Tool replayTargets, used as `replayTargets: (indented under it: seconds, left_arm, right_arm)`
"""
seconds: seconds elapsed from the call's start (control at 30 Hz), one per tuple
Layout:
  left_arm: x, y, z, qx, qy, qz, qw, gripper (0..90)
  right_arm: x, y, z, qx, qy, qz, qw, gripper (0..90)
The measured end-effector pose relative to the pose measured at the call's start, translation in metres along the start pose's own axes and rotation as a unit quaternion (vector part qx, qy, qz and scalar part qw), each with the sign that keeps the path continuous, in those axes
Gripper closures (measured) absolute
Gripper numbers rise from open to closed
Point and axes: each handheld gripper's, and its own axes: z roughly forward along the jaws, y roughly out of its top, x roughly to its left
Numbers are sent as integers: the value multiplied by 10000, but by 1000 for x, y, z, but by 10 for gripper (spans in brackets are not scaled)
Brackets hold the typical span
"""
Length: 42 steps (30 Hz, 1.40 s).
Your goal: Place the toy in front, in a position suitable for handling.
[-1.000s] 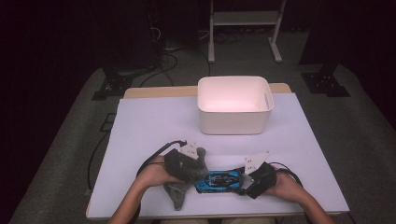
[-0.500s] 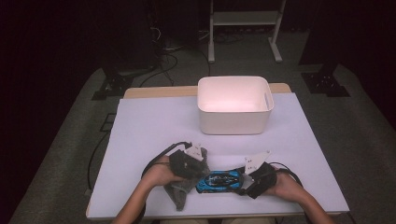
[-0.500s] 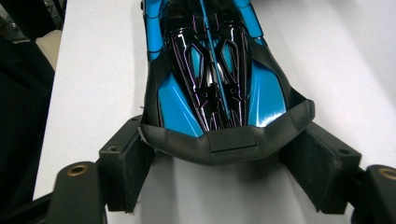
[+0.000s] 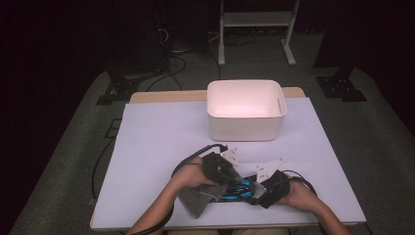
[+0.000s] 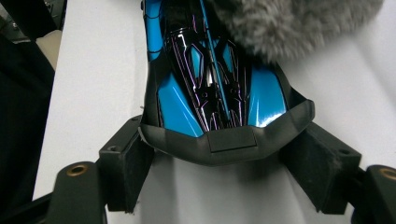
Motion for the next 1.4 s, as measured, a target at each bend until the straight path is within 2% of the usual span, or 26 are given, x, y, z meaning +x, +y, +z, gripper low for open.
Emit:
replayTargets:
  seconds: [0.1, 0.17, 0.23, 0.27, 0.43, 0.47, 0.53, 0.6, 0.67, 0.8, 0.93, 1.1, 1.2, 1.27, 1.33, 1.4]
  left_arm:
    - [-2, 10, 7, -40, -128, 70, 9999, 811]
    - [-7, 16, 16, -1, -215, 203, 9996, 810]
    - [-9, 23, 22, -1, -212, 327, 9992, 810]
    - [-11, 26, 25, -12, -221, 322, 9992, 810]
    - [-15, 27, 23, -13, -159, 433, 9989, 818]
    - [-17, 26, 21, -53, -229, 456, 9987, 818]
    - [-23, 25, 19, -78, -512, 509, 9974, 824]
    - [-27, 24, 23, 41, -538, 545, 9971, 821]
    - [-30, 23, 27, 32, -594, 532, 9968, 814]
    - [-27, 25, 30, -13, -495, 494, 9975, 814]
    - [-27, 23, 28, 70, -425, 515, 9977, 814]
    - [-26, 15, 20, 119, -474, 517, 9975, 812]
    - [-23, 7, 13, 3, -490, 372, 9981, 812]
    - [-24, 6, 13, -34, -495, 350, 9982, 812]
    - [-25, 9, 15, -2, -486, 381, 9981, 811]
    - [-26, 16, 19, 39, -453, 503, 9977, 810]
  right_arm:
    - [0, 0, 0, 3, 1, 2, 10000, 252]
    - [0, 0, 0, -11, 17, 10, 10000, 252]
    - [0, -1, 0, -6, 28, 40, 10000, 252]
    - [0, -1, 0, -13, 25, 41, 10000, 252]
    - [0, -1, 0, -20, -2, 6, 10000, 252]
    - [0, -1, 0, -20, -2, 6, 10000, 252]
    - [0, -1, 0, -41, 19, 20, 10000, 253]
    - [0, -2, 0, -42, 18, 17, 10000, 253]
    - [0, -1, 0, -37, 15, 10, 10000, 253]
    - [0, -1, 0, -34, -2, 9, 10000, 253]
    - [0, -2, 0, -43, 9, 10, 10000, 253]
    - [0, -2, 0, -59, -12, 1, 10000, 258]
    - [0, -2, 0, -73, -6, -5, 10000, 258]
    - [0, -2, 0, -75, -4, -5, 10000, 258]
    - [0, -2, 0, -68, -6, -6, 10000, 258]
    - [0, -2, 0, -68, -8, -12, 10000, 258]
